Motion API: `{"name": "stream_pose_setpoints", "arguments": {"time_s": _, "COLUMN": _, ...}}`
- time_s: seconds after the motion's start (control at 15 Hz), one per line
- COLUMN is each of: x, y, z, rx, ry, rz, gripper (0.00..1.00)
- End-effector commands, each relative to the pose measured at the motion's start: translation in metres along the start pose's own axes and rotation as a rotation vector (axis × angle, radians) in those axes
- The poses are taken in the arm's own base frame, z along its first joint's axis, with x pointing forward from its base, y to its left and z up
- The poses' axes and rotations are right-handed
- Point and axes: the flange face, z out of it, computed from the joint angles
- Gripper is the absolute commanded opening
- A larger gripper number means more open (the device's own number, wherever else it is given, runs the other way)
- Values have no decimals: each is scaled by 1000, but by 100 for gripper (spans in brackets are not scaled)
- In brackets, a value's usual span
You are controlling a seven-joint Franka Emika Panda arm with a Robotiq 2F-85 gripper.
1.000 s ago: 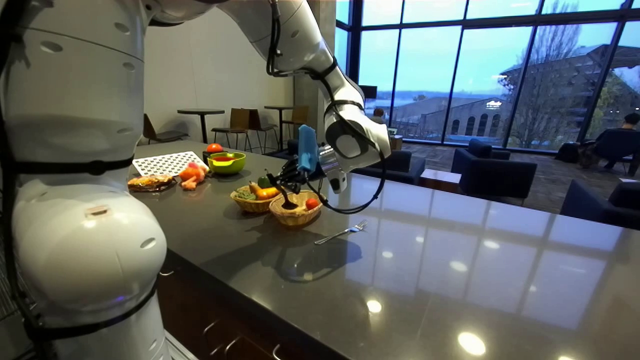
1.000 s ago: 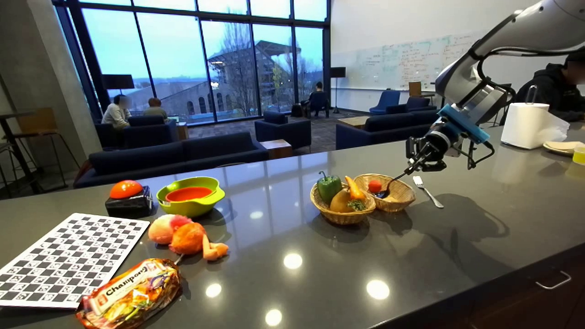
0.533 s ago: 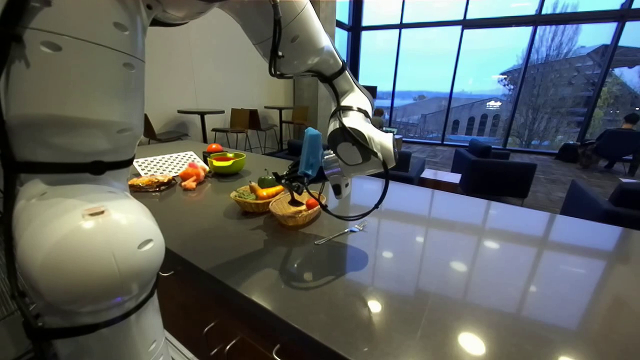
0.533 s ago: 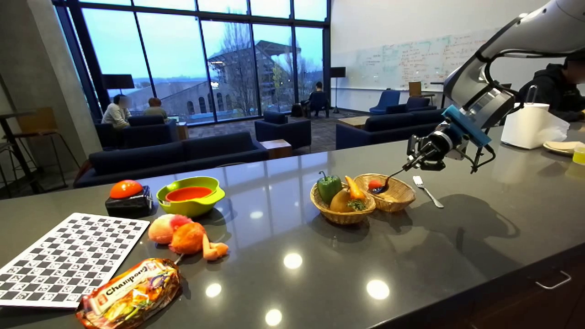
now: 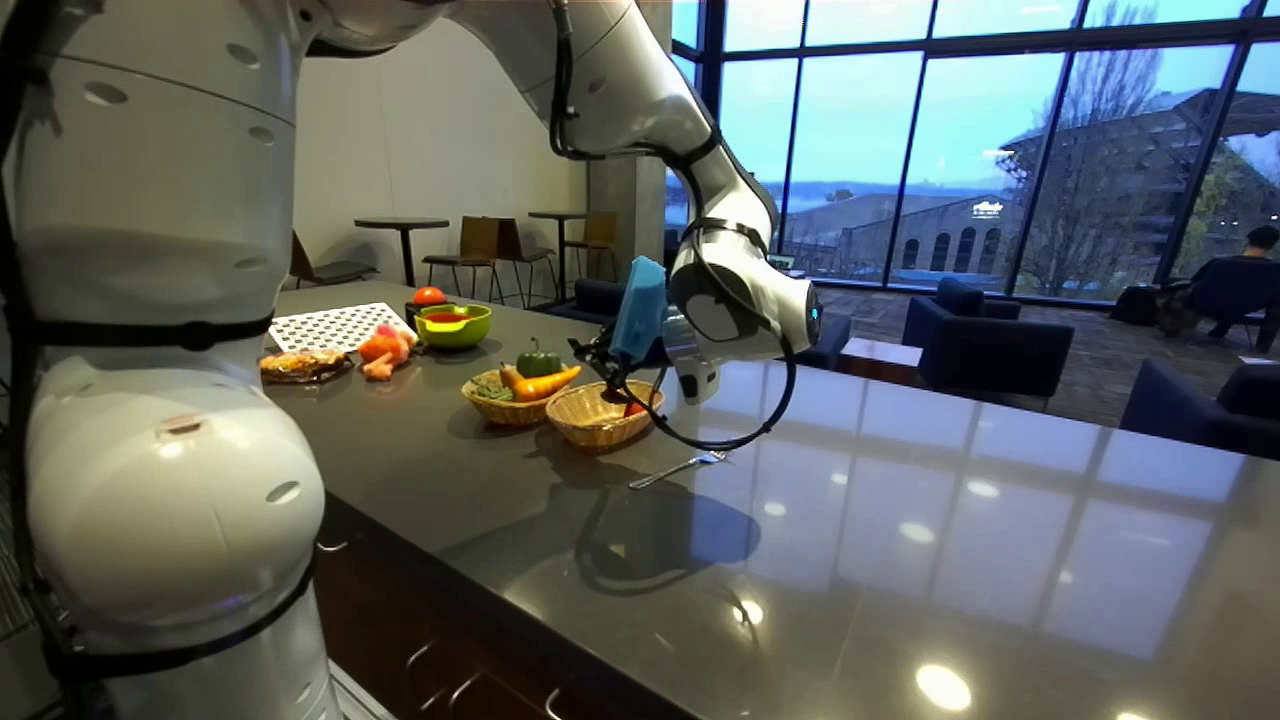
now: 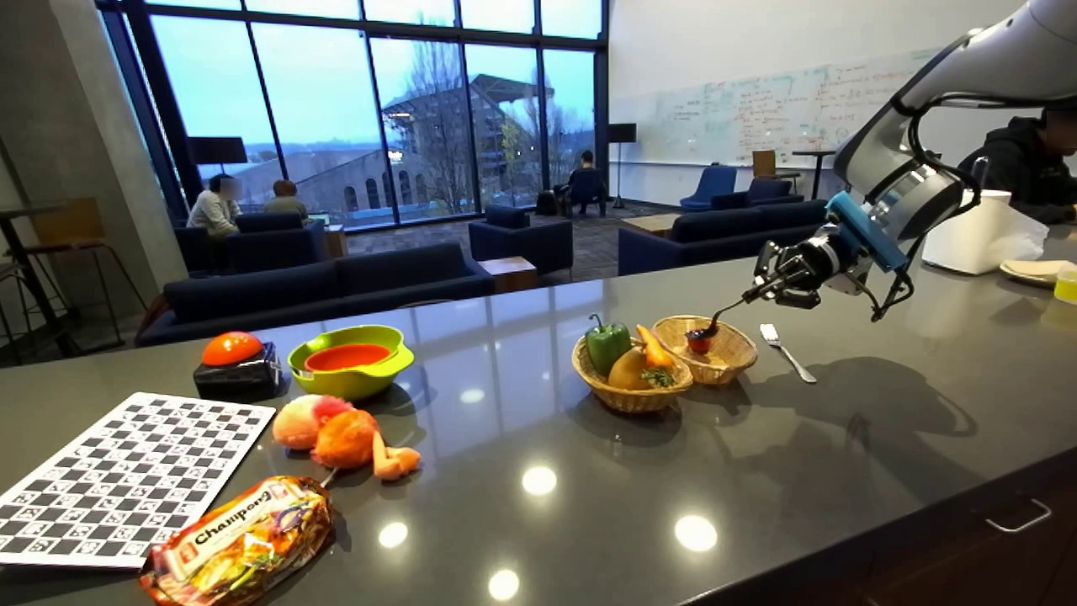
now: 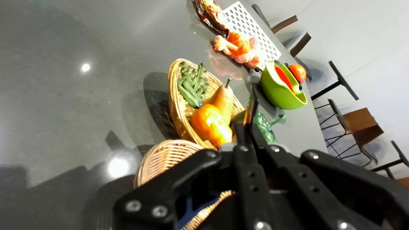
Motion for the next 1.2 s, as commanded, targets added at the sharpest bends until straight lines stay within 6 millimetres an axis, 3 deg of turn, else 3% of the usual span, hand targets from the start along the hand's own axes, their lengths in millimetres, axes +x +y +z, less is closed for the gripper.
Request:
{"name": "stream_pose_setpoints", "arguments": {"time_s": 0.0, "x": 0, "y": 2, "z": -6, "rx": 38, "ry": 16, "rz": -2, "gripper": 1}}
{"name": "stream_pose_setpoints", "arguments": {"time_s": 0.73, "x": -1, "y": 2, "z": 21, "rx": 14, "ry": -67, "rz": 27, "gripper": 1}}
{"name": "stream_pose_setpoints", "arguments": {"time_s": 1.13, "x": 10, "y": 13, "z": 21, "rx": 79, "ry": -70, "rz": 59, "gripper": 1}}
